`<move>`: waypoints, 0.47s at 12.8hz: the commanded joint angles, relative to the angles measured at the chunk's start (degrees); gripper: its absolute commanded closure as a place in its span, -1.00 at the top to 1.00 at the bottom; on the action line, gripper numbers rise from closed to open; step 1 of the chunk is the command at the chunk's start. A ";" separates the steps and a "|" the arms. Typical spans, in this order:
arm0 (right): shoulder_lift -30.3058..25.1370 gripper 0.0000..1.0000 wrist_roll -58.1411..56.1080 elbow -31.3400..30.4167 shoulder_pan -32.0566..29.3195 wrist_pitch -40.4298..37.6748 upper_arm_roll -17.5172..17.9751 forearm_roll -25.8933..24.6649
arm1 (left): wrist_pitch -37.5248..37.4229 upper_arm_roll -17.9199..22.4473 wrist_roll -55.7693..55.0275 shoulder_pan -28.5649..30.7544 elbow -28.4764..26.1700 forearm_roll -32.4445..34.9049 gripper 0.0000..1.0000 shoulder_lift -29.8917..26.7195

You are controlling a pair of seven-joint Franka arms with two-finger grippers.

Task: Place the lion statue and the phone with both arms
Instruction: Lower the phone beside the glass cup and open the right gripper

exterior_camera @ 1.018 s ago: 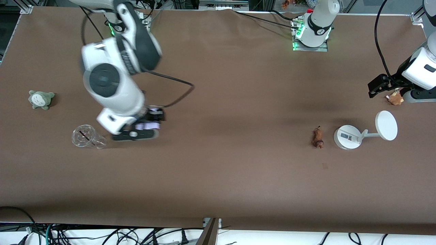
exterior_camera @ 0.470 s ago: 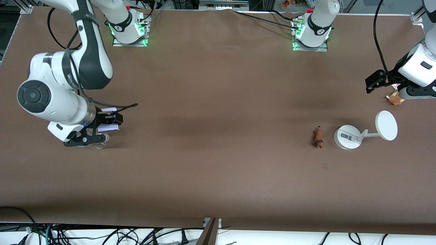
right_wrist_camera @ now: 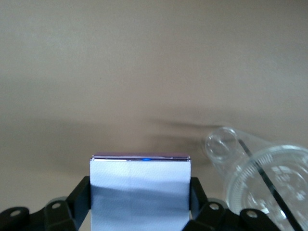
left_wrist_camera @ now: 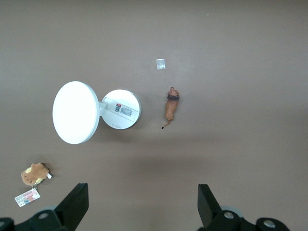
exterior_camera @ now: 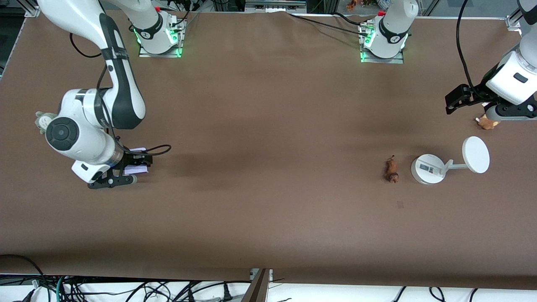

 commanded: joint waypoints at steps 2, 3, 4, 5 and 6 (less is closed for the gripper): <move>3.79 -1.00 -3.67 -0.98 -0.08 6.51 0.16 5.43 | -1.34 -0.50 0.40 -0.01 1.87 -0.88 1.00 0.68; 5.02 -1.00 -3.94 -0.98 -0.08 7.83 0.25 6.14 | -1.34 -0.50 0.40 -0.01 1.87 -0.88 1.00 0.68; 6.08 -1.00 -3.95 -0.98 0.01 9.24 0.33 6.49 | -1.34 -0.50 0.40 -0.01 1.87 -0.88 1.00 0.77; 7.14 -1.00 -3.95 -1.16 0.01 10.55 0.42 6.50 | -1.34 -0.50 0.40 -0.01 1.87 -0.88 1.00 0.68; 7.93 -1.00 -3.95 -1.33 0.01 12.05 0.42 6.50 | -1.34 -0.50 0.49 -0.01 1.87 -0.88 1.00 0.68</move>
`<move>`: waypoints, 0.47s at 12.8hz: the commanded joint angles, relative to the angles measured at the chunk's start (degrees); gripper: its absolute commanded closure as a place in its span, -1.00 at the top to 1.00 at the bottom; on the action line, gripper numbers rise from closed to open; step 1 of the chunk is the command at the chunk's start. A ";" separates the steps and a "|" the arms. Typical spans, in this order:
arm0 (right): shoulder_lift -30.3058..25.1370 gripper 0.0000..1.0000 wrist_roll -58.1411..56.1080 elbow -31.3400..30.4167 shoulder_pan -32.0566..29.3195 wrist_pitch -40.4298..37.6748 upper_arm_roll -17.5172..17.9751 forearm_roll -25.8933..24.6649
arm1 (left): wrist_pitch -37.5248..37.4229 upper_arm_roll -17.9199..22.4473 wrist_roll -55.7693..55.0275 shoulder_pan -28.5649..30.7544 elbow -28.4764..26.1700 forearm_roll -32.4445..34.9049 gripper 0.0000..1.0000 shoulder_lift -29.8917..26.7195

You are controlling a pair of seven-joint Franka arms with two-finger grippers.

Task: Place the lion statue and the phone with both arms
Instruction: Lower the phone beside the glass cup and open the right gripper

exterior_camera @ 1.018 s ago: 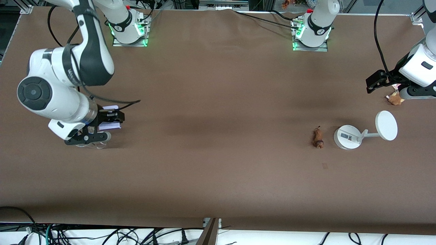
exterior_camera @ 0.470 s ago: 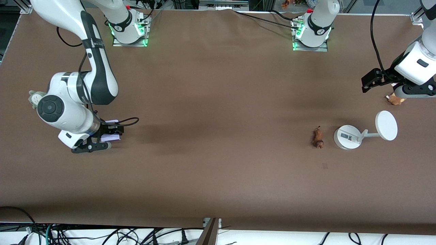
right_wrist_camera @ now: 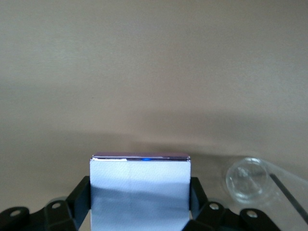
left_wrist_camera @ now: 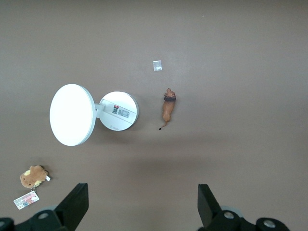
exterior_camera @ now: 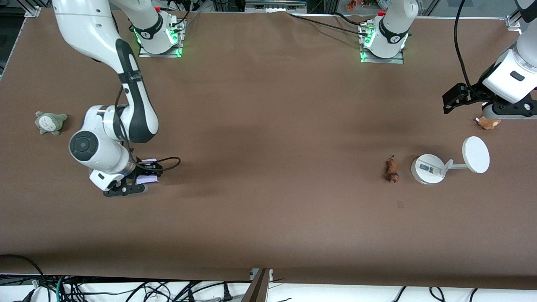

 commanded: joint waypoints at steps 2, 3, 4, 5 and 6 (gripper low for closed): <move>2.75 -1.00 -1.62 -1.34 -0.03 6.10 0.31 1.76 | -1.33 -0.06 0.67 0.10 1.68 -0.88 1.00 0.74; 3.46 -1.00 -1.62 -1.43 -0.03 7.51 0.31 1.93 | -1.33 -0.06 0.76 0.27 1.68 -0.88 1.00 0.74; 4.16 -1.00 -1.62 -1.43 -0.03 8.40 0.39 2.19 | -1.33 -0.06 0.76 0.27 1.68 -0.88 1.00 0.74; 4.34 -1.00 -1.53 -1.43 0.05 8.93 0.40 2.19 | -1.33 -0.06 0.84 0.27 1.68 -0.88 1.00 0.74; 4.43 -1.00 -1.61 -1.43 -0.21 9.11 1.18 2.63 | -1.33 -0.06 0.93 0.36 1.68 -0.96 1.00 0.74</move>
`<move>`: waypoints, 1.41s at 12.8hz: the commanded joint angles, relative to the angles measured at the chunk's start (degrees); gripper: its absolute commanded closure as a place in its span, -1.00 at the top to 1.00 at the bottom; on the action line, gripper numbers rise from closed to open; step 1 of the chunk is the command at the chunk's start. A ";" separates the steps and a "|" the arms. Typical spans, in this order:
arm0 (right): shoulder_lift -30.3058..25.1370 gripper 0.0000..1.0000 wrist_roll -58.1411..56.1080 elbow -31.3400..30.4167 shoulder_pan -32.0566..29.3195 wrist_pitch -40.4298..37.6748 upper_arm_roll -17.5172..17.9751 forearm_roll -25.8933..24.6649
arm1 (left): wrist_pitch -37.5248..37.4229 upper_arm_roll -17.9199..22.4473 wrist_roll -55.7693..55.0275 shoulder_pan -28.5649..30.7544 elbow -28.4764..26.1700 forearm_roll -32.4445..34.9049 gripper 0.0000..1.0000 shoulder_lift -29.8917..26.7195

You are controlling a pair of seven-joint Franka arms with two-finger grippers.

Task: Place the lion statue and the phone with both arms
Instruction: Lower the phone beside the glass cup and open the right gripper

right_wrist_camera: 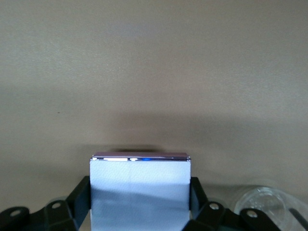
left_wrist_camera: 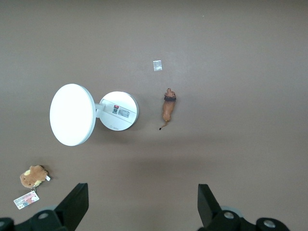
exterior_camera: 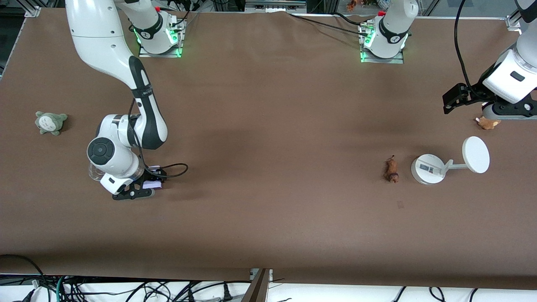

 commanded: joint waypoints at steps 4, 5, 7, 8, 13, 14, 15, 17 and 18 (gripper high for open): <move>0.10 -1.00 -2.66 -0.82 -1.52 2.03 1.69 4.25 | -1.32 -0.07 0.84 0.23 1.93 -0.96 1.00 0.79; 0.18 -1.00 -2.76 -0.82 -1.52 2.03 1.69 4.25 | -1.32 -0.07 0.76 0.23 1.93 -0.96 1.00 0.79; 0.54 -0.52 -2.76 -0.73 -1.61 2.03 1.69 4.25 | -1.32 -0.07 0.41 0.06 2.11 -0.96 1.00 0.88; 0.54 0.38 -2.84 -0.73 -1.61 2.03 1.69 4.25 | -1.32 -0.07 0.49 0.15 2.02 -0.96 1.00 0.88; 0.36 0.99 -2.85 -0.65 -1.44 1.59 1.69 4.87 | -1.32 -0.07 0.49 0.50 2.11 -0.96 1.00 0.88; 0.19 0.99 -2.93 -0.64 -1.35 1.33 1.69 4.87 | -1.32 -0.07 0.49 0.59 2.11 -0.96 1.00 0.88; -0.60 0.99 -2.93 -0.64 -1.26 0.37 1.69 4.87 | -1.32 -0.07 0.49 0.59 2.02 -0.96 1.00 0.88; -4.71 0.99 -1.97 -0.29 -1.00 -5.76 1.51 4.95 | -1.32 -0.07 0.49 0.67 2.02 -0.96 1.00 0.88; -7.26 0.99 -1.18 -0.21 -1.00 -9.45 1.34 4.87 | -1.32 -0.07 0.41 0.67 2.02 -0.96 1.00 0.88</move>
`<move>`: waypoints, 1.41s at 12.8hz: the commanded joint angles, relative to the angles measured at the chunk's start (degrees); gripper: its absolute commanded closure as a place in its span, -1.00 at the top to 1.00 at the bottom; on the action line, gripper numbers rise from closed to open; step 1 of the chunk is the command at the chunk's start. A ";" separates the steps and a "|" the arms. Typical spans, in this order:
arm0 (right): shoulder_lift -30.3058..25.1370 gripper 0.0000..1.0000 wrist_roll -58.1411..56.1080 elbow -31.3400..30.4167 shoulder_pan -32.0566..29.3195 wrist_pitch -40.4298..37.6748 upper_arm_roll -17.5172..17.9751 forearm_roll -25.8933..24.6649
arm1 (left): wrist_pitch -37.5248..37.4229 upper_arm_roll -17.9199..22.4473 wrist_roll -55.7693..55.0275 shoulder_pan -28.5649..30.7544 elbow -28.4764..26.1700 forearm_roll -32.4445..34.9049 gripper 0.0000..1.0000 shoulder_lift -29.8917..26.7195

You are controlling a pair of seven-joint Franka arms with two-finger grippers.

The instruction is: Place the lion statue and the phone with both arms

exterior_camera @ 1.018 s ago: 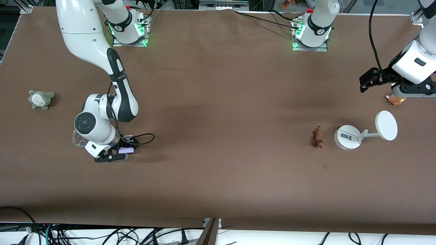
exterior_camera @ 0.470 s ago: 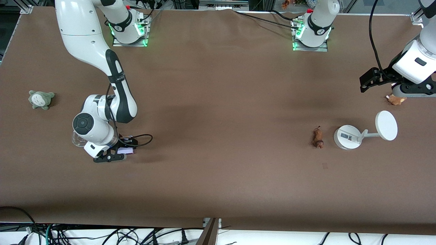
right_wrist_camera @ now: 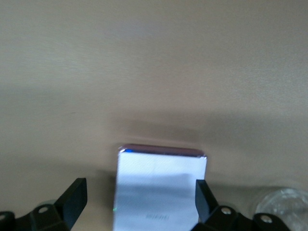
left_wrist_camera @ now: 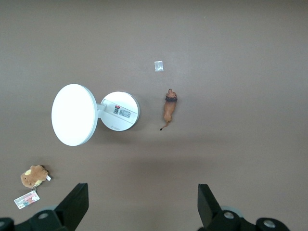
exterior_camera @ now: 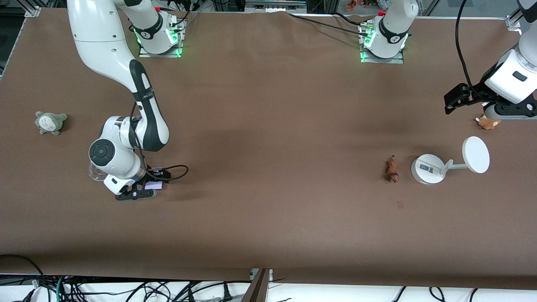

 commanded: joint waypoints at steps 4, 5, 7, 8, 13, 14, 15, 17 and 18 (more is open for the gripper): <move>-14.54 0.99 4.77 3.70 -0.08 -25.93 -2.62 -0.70 | -1.49 -0.20 0.41 0.58 1.77 -0.96 1.00 0.84; -16.21 0.99 5.91 5.98 -0.08 -31.46 -2.89 -1.84 | -1.49 -0.20 0.41 0.58 1.77 -0.96 1.00 0.84; -18.50 0.99 9.24 12.39 -0.08 -42.27 -3.86 -4.13 | -1.49 -0.20 0.41 0.58 1.86 -0.96 1.00 0.84; -18.86 0.99 10.65 15.21 -0.08 -47.29 -4.04 -4.31 | -1.41 -0.20 0.41 0.58 1.86 -0.96 1.00 0.84; -18.95 0.99 18.39 28.49 -0.17 -64.81 -5.01 -4.84 | -1.32 -0.20 0.41 0.58 1.86 -0.96 1.00 1.19; -18.95 0.99 18.49 29.38 -0.17 -66.22 -5.62 -5.19 | -1.32 -0.20 0.41 0.58 1.86 -0.96 1.00 1.19; -18.95 0.99 18.14 29.73 -0.17 -66.76 -6.67 -5.11 | -1.32 -0.20 0.49 0.58 1.86 -0.96 1.00 1.19; -19.91 0.99 18.05 29.74 -0.17 -66.76 -6.77 -5.10 | -1.32 -0.20 0.41 0.58 1.86 -0.96 1.00 1.19; -20.35 0.99 18.57 29.74 -0.17 -66.76 -6.42 -5.19 | -1.32 -0.20 0.41 0.58 1.86 -0.96 1.00 1.19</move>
